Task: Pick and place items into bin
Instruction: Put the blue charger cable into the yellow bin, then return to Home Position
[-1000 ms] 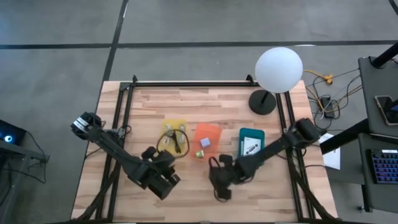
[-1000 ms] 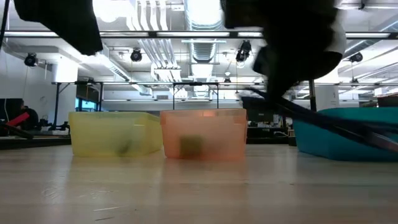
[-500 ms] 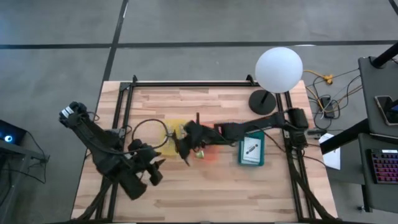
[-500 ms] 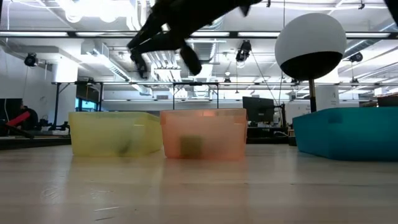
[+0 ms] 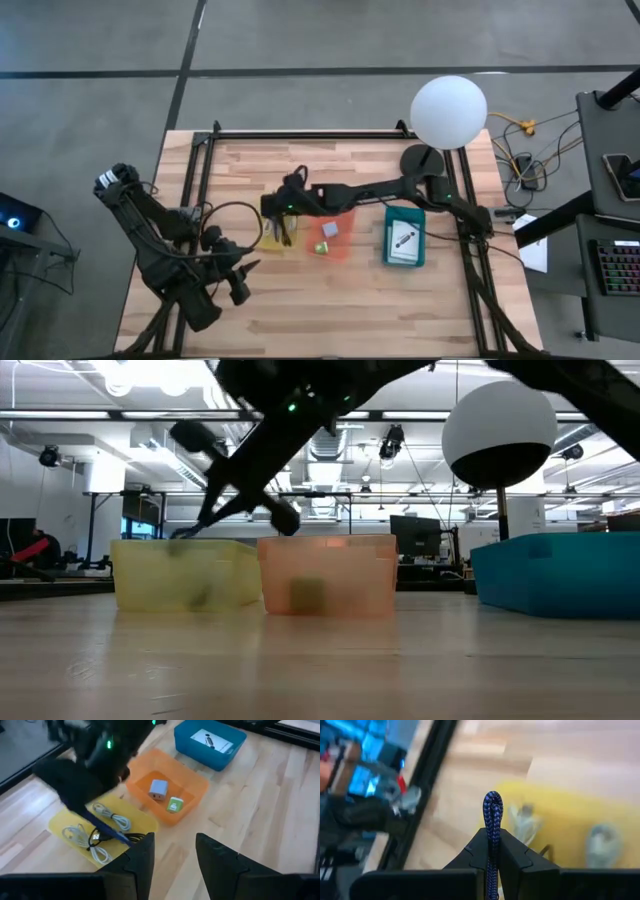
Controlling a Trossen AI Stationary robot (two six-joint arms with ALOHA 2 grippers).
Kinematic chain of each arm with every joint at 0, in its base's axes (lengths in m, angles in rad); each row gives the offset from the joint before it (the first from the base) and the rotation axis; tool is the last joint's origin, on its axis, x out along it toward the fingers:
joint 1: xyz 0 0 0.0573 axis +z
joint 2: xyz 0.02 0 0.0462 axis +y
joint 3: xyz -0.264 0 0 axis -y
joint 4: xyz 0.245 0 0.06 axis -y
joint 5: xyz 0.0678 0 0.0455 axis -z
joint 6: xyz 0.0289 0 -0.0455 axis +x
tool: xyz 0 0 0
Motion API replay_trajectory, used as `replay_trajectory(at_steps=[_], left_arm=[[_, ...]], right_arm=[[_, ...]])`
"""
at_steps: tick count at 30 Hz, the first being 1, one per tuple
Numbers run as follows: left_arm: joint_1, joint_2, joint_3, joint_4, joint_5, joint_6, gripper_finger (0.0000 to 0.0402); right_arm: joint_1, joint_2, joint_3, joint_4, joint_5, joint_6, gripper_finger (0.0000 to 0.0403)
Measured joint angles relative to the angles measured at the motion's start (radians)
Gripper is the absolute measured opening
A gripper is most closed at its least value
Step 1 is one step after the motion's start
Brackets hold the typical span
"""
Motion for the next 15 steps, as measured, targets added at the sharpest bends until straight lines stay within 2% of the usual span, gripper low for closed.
replay_trajectory(at_steps=[4,9,15], left_arm=[[0.000,-0.003,0.002,-0.054,0.001,-0.048,0.0129],[0.000,-0.021,0.002,-0.140,0.001,-0.153,0.0129],[0.000,-0.059,0.002,-0.149,0.004,-0.125,0.0129]], right_arm=[[-0.006,0.094,0.132,-0.115,-0.095,0.001,0.0017],[-0.001,0.158,0.278,-0.378,-0.056,-0.022,0.0062],[0.001,0.157,0.330,-0.427,-0.024,-0.172,0.0133]])
